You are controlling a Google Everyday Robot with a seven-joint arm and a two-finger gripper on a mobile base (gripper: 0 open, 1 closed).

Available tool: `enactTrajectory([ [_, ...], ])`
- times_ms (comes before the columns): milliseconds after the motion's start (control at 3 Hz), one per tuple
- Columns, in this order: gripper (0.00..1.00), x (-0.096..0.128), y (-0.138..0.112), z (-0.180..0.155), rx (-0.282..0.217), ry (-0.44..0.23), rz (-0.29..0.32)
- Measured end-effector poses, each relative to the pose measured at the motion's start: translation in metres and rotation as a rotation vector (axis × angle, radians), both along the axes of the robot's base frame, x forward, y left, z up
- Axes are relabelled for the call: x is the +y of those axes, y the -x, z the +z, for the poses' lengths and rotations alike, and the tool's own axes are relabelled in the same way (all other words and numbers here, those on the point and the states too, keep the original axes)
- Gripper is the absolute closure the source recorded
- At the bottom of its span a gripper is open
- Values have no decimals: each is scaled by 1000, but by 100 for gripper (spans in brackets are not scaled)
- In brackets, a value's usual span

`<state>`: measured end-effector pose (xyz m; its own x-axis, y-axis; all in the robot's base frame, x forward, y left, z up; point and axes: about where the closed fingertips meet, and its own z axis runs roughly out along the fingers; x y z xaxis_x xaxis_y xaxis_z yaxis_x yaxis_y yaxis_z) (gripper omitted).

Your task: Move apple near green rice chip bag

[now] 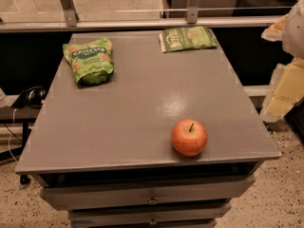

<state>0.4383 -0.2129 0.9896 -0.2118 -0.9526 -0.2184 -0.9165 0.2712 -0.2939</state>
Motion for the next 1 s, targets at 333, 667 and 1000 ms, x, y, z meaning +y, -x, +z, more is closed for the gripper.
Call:
enactTrajectory([
  [333, 0, 0, 0, 0, 0, 0, 0],
  [667, 0, 2, 1, -5, 2, -17, 1],
  [1000, 0, 16, 2, -34, 27, -90, -15],
])
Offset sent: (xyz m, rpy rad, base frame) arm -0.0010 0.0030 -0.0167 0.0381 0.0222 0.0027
